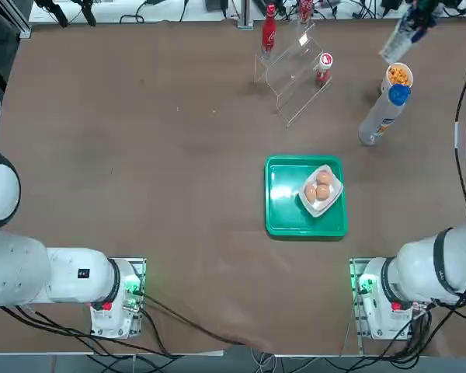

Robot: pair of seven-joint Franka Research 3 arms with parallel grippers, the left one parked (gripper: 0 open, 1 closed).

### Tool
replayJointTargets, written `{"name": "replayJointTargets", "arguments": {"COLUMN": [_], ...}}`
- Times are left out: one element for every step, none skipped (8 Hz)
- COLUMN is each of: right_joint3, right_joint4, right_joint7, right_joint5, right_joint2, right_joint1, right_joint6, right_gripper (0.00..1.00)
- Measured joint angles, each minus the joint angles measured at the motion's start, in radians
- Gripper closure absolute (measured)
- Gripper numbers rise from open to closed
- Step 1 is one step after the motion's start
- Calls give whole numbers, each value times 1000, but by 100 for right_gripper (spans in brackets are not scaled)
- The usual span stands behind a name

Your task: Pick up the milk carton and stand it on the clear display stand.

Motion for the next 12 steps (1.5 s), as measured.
{"name": "replayJointTargets", "arguments": {"right_joint3": [0,1,1,1,1,1,1,0,0,0,0,0], "right_joint4": [18,32,50,69,83,89,91,92,93,93,94,94], "right_joint7": [69,145,222,287,337,378,422,470,522,570,606,625], "right_joint5": [6,9,9,9,9,9,10,10,11,11,11,26], "right_joint2": [16,28,41,55,69,82,93,100,109,118,128,135], "right_joint1": [38,82,131,178,218,250,275,297,320,342,361,370], "right_joint6": [0,1,1,1,1,1,1,1,1,1,9,21], "right_gripper": [39,39,39,38,38,38,38,38,38,38,38,38]}}
